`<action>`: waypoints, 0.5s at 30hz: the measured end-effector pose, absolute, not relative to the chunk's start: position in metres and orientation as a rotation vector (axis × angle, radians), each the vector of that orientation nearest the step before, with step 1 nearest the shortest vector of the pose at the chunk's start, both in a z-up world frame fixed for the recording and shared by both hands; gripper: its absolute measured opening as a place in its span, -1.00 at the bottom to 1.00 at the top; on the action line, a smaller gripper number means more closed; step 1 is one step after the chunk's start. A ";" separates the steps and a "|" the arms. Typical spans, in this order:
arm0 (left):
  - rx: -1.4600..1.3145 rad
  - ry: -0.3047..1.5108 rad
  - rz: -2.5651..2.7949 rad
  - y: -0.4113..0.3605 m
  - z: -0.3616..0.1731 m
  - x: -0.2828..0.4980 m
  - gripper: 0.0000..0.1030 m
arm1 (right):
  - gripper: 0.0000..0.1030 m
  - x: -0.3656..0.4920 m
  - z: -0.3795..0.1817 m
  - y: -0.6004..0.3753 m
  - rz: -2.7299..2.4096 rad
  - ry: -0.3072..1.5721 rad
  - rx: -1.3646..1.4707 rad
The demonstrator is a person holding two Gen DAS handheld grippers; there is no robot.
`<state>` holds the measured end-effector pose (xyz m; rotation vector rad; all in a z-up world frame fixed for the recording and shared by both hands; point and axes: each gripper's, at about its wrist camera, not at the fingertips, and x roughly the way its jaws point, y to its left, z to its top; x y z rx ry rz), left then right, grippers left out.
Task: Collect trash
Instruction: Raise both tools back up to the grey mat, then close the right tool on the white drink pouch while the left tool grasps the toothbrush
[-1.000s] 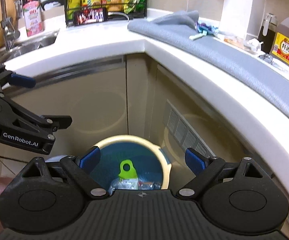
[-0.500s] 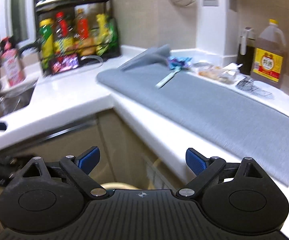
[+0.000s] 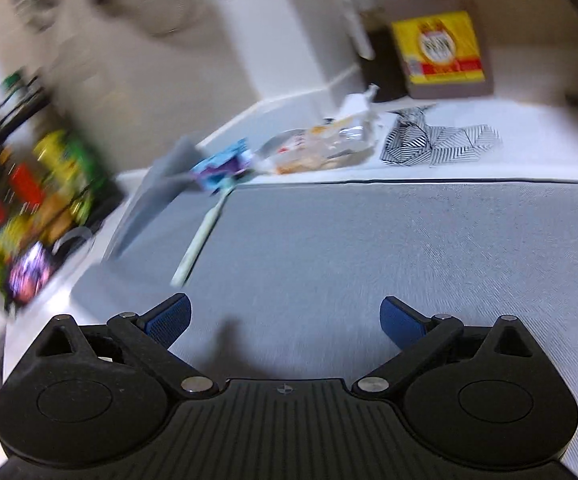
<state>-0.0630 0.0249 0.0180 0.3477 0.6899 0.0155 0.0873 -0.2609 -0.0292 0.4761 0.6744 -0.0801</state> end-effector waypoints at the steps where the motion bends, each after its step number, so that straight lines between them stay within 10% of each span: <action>1: 0.346 0.693 0.014 0.024 0.019 -0.058 0.99 | 0.96 0.099 -0.030 -0.265 -0.099 0.665 0.488; 13: 0.365 0.682 0.042 0.019 0.035 -0.001 0.99 | 0.99 0.229 -0.054 -0.319 -0.260 0.567 0.705; 15: 0.365 0.670 0.032 0.013 0.038 0.010 0.99 | 0.61 0.237 -0.056 -0.321 -0.253 0.556 0.688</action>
